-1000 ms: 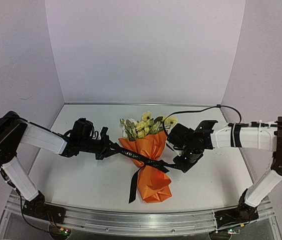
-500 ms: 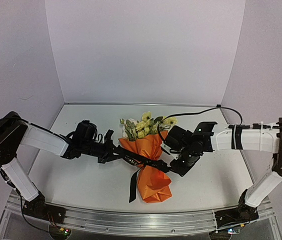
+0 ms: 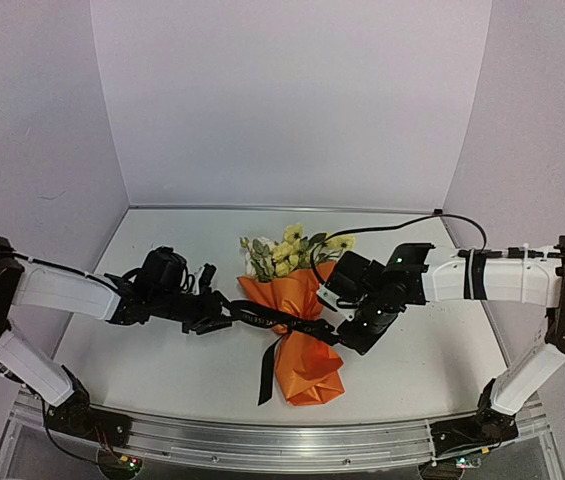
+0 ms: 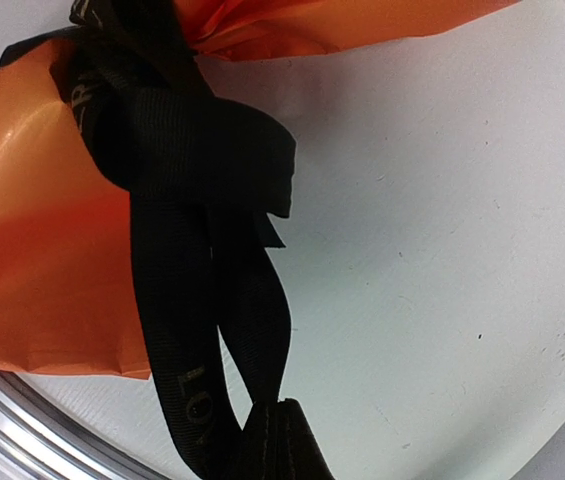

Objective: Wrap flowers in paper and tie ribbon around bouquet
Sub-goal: Cross the half-tied ribbon over the folded bouquet.

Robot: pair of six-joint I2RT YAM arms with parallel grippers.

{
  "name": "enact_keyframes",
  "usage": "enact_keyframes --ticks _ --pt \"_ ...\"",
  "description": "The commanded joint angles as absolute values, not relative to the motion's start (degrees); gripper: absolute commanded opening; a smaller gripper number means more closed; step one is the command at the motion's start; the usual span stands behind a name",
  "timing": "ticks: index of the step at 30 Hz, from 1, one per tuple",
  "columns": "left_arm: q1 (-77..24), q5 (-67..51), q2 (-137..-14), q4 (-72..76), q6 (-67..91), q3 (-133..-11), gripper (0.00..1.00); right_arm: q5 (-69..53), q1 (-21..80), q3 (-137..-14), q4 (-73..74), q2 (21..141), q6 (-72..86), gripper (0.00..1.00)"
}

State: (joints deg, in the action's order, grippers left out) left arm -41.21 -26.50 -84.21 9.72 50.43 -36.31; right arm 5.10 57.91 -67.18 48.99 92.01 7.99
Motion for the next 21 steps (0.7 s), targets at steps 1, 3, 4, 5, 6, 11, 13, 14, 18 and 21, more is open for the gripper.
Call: enact_keyframes --ticks 1,3,4,5,6,11,13,14,18,21 --pt "-41.5 -17.3 -74.5 -1.2 39.2 -37.4 0.41 5.7 58.2 -69.6 49.8 92.2 6.9 0.0" --pt "-41.5 -14.2 -71.4 -6.8 32.5 -40.6 0.41 5.9 58.2 -69.6 49.8 92.3 6.5 0.0" --pt "-41.5 -12.8 -70.8 -8.0 27.8 -42.0 0.41 6.0 58.2 -69.7 49.8 92.3 6.3 0.0" --pt "-41.5 -11.8 -70.7 -8.5 24.2 -43.5 0.42 6.0 58.2 -69.8 49.8 92.4 6.2 0.0" --pt "-41.5 -11.2 -71.3 -8.2 20.7 -44.9 0.43 5.9 58.2 -69.8 49.7 92.4 6.2 0.0" --pt "-41.5 -12.7 -84.8 -10.6 2.6 -57.7 0.35 5.3 58.3 -70.2 49.4 93.2 6.2 0.0" --pt "-41.4 -13.6 -90.8 -12.5 -3.2 -62.2 0.34 5.2 58.2 -70.0 48.9 93.1 6.3 0.0" --pt "-41.4 -14.9 -93.2 -13.5 -5.8 -64.2 0.33 5.1 58.2 -69.9 48.6 93.0 6.3 0.0" --pt "-41.7 -21.2 -98.2 -15.4 -12.3 -67.3 0.33 4.9 58.2 -69.6 47.8 92.8 6.1 0.0" --pt "-42.3 -23.6 -99.3 -15.6 -17.3 -67.7 0.35 4.6 58.2 -69.4 47.1 92.7 6.1 0.0"
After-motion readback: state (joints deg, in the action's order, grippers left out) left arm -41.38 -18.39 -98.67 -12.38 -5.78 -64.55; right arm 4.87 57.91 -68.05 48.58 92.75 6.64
